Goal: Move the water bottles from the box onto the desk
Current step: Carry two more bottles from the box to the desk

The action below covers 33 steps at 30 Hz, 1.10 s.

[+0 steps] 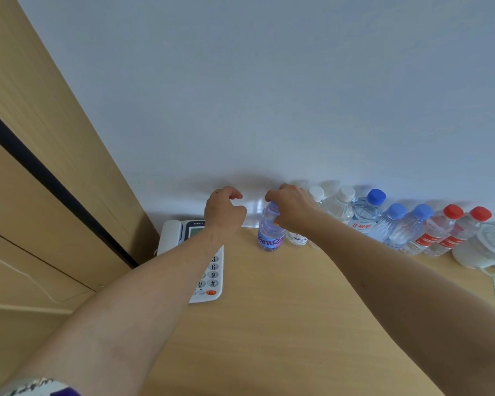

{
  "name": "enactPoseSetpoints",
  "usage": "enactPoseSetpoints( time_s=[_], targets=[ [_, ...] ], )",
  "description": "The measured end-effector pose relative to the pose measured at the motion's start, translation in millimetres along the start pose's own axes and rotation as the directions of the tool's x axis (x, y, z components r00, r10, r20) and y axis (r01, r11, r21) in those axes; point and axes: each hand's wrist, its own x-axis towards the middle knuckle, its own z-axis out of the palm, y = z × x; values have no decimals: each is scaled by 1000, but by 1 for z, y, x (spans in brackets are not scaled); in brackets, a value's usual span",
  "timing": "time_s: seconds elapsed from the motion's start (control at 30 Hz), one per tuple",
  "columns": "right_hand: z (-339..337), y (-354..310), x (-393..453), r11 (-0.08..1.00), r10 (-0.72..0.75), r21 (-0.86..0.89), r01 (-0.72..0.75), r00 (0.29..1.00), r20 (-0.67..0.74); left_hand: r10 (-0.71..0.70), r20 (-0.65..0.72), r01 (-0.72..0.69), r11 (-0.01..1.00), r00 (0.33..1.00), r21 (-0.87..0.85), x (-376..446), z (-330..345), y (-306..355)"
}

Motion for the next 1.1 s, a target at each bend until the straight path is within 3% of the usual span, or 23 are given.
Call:
enactPoseSetpoints(
  time_s=[0.83,1.1],
  targets=[
    [10,-7,-9,1000,-1,4,2,994,-111,14,18,-15,1000,1000,19,-9,-10,-1],
    [-8,-12,-37,990,139,56,-129,961,-240,127,65,-131,990,990,47,-16,-23,18]
  ],
)
